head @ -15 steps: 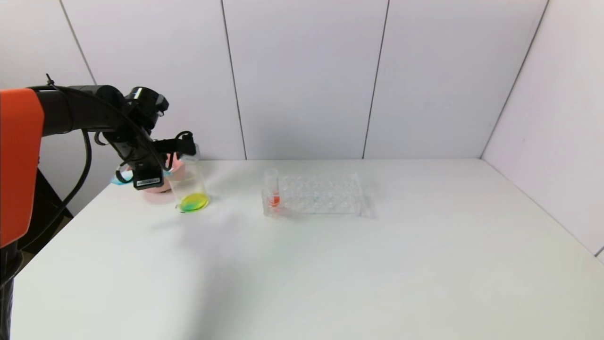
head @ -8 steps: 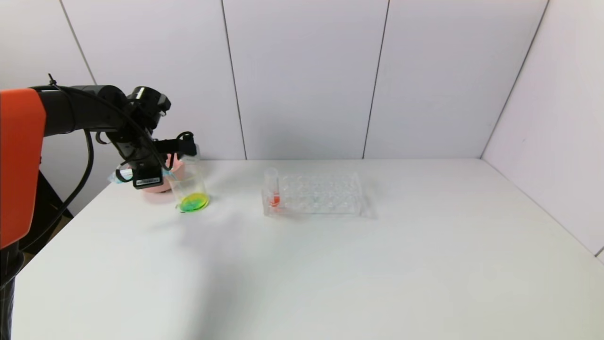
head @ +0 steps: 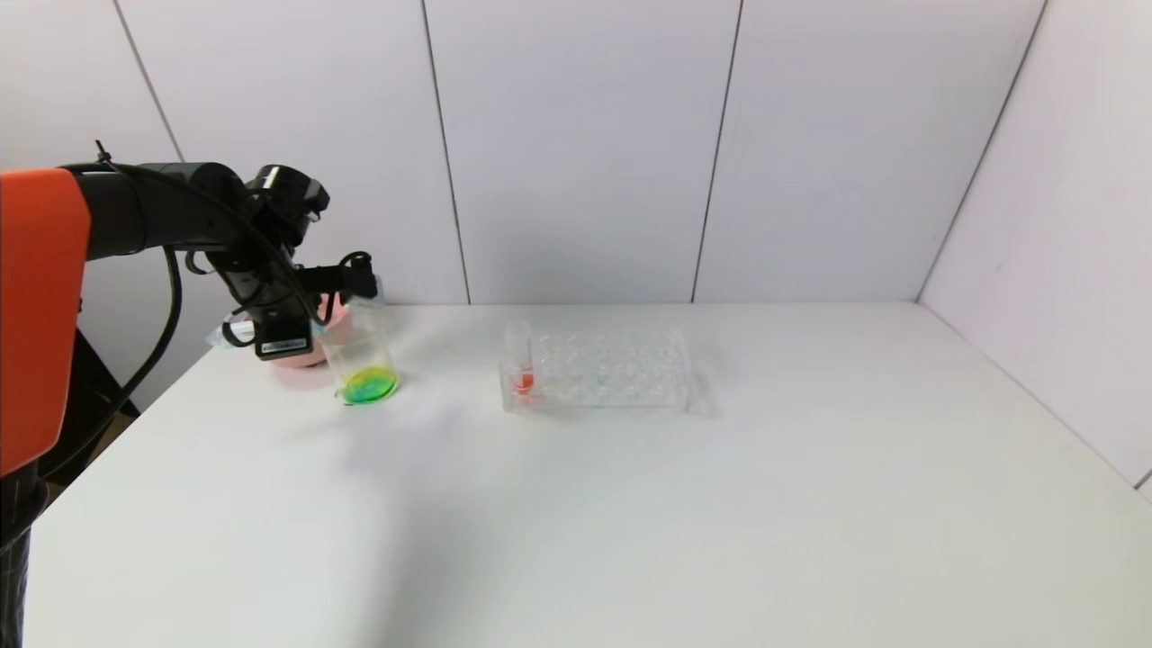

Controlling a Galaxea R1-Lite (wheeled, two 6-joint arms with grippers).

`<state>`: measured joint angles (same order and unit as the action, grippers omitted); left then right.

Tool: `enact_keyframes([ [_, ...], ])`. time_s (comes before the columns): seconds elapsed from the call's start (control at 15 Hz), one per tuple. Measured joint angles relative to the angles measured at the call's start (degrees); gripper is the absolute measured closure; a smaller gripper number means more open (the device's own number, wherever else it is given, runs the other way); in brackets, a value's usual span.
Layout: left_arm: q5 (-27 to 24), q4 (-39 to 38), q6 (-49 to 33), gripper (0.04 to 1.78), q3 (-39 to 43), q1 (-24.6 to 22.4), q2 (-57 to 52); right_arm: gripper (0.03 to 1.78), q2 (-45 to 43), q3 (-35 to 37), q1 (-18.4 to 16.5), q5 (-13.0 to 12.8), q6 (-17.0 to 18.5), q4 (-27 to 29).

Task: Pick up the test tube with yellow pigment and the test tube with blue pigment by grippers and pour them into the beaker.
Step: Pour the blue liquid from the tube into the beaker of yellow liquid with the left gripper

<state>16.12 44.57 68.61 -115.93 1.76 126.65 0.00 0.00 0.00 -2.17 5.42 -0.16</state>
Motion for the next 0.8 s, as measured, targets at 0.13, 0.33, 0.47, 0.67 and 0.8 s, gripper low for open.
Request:
enact_keyframes([
  [0.13, 0.06, 0.0, -0.01, 1.29, 0.0, 0.04, 0.0, 0.04, 0.0, 0.0, 0.0, -0.02, 0.0, 0.0],
  [0.33, 0.48, 0.0, 0.0, 1.29, 0.0, 0.15, 0.0, 0.04, 0.0, 0.0, 0.0, -0.02, 0.0, 0.0],
  [0.47, 1.4, 0.0, -0.01, 1.29, 0.0, 0.37, -0.02, 0.04, 0.0, 0.0, 0.0, -0.02, 0.0, 0.0],
  [0.67, 1.57, -0.11, 0.0, 1.29, 0.0, 0.5, -0.07, 0.04, 0.0, 0.0, 0.0, -0.02, 0.0, 0.0],
  [0.8, 2.04, -0.26, 0.16, 1.29, 0.0, 0.61, -0.07, 0.04, 0.0, 0.0, 0.0, -0.02, 0.0, 0.0],
])
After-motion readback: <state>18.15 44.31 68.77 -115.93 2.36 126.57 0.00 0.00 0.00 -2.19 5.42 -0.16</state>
